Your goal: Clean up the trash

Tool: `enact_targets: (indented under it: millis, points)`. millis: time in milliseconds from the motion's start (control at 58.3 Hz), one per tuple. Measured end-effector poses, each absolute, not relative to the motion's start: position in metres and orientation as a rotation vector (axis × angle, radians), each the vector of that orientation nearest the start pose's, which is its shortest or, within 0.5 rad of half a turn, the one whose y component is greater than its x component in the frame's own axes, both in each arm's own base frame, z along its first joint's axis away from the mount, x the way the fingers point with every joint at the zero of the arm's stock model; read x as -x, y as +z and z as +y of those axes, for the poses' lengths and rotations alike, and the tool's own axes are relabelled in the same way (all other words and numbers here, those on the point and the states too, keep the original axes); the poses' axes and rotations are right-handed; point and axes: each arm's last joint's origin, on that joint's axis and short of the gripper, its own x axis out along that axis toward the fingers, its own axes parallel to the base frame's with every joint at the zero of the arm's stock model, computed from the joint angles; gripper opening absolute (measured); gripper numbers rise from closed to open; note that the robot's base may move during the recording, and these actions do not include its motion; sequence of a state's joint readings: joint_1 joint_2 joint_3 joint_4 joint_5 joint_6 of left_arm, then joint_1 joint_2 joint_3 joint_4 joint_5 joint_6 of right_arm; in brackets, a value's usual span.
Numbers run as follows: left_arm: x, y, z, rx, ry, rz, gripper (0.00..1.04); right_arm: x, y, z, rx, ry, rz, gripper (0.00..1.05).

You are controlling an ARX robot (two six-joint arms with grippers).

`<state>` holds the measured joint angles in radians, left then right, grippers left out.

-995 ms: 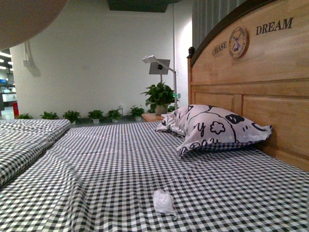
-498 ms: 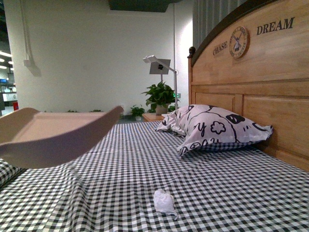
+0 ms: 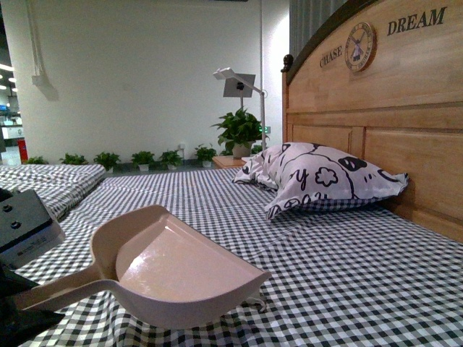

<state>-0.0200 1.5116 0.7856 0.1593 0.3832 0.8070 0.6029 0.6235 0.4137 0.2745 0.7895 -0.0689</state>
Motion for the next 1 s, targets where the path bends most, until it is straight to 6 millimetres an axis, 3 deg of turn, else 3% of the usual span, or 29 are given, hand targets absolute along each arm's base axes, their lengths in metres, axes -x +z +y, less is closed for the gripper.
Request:
enact_targets:
  millis: [618,995]
  points:
    - [-0.318,0.171,-0.007,-0.726,-0.701,0.5,0.28,-0.132,0.271,0.066,0.027,-0.188,-0.043,0.2]
    - [-0.321,0.171,-0.006,-0.704,-0.735,0.571,0.28,-0.132,0.271,0.066,0.027,-0.188,-0.043,0.2]
